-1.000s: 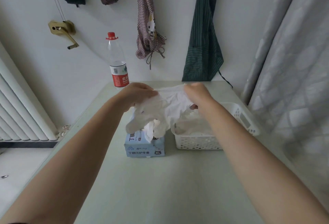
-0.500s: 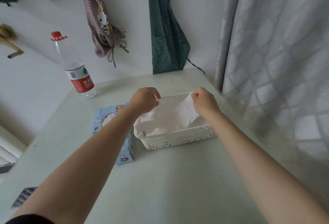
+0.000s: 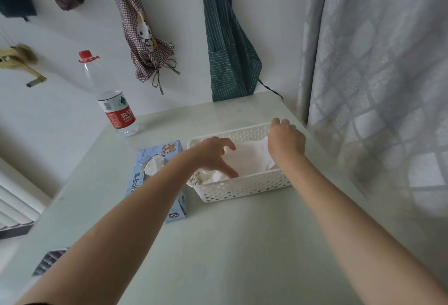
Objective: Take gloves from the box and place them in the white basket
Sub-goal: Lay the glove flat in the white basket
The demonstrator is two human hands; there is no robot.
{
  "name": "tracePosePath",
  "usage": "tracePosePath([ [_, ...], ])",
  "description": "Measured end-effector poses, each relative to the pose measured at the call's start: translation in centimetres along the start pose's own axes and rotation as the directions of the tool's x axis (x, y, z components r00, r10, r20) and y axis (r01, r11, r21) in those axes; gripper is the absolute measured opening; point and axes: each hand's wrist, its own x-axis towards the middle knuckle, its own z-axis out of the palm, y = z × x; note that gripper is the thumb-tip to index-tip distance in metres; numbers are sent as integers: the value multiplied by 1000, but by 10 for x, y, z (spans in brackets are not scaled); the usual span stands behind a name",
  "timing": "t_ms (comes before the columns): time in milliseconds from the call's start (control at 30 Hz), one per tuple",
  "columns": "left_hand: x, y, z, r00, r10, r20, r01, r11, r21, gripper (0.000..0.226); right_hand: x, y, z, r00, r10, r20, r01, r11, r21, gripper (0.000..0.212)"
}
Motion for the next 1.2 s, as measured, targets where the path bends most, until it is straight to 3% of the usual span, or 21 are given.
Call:
tracePosePath([
  [67,-6,-2,-9,990,24,-136,-46,986,-160,69,0,-6,-1,999,-12,-52,9,999,-49,20],
  [167,-19,-17,-29,913,-51,-406,-62,963,-262,32,1,-28,-6,993,-82,-83,82,997,-12,21],
  [233,-31,-34,-39,858,-121,-500,-29,959,-283,8,-1,-50,-11,982,-167,-89,173,983,59,21],
  [300,-49,-59,-44,809,-221,-544,41,945,-324,3,-6,-80,-13,958,-281,-63,288,943,169,20],
  [400,-71,-100,-42,781,-371,-503,206,912,-354,10,-17,-125,-11,910,-408,78,334,829,450,17],
  [467,-81,-124,-35,812,-420,-406,285,891,-353,19,-24,-151,-7,883,-448,139,297,763,574,17],
  [600,-96,-151,-20,879,-386,-279,305,906,-292,29,-34,-189,-6,818,-529,224,407,809,424,31],
  [700,-100,-156,-12,848,-377,-374,274,914,-300,18,-41,-201,-6,783,-538,312,452,837,307,29],
  [800,-107,-162,-15,770,-441,-462,246,872,-424,12,-43,-208,-8,823,-496,277,340,820,460,20],
  [933,-116,-162,-23,726,-469,-503,180,835,-519,15,-34,-211,-20,908,-363,208,100,671,735,8],
  [1033,-121,-154,-24,810,-378,-448,97,840,-533,15,-31,-221,-31,923,-312,226,-15,558,830,5],
  [1100,-120,-148,-20,890,-296,-347,126,891,-437,24,-30,-224,-34,922,-306,236,-42,528,848,5],
  [1200,-118,-147,-8,935,-262,-238,193,941,-278,30,-29,-228,-36,931,-291,222,-60,477,877,6],
])
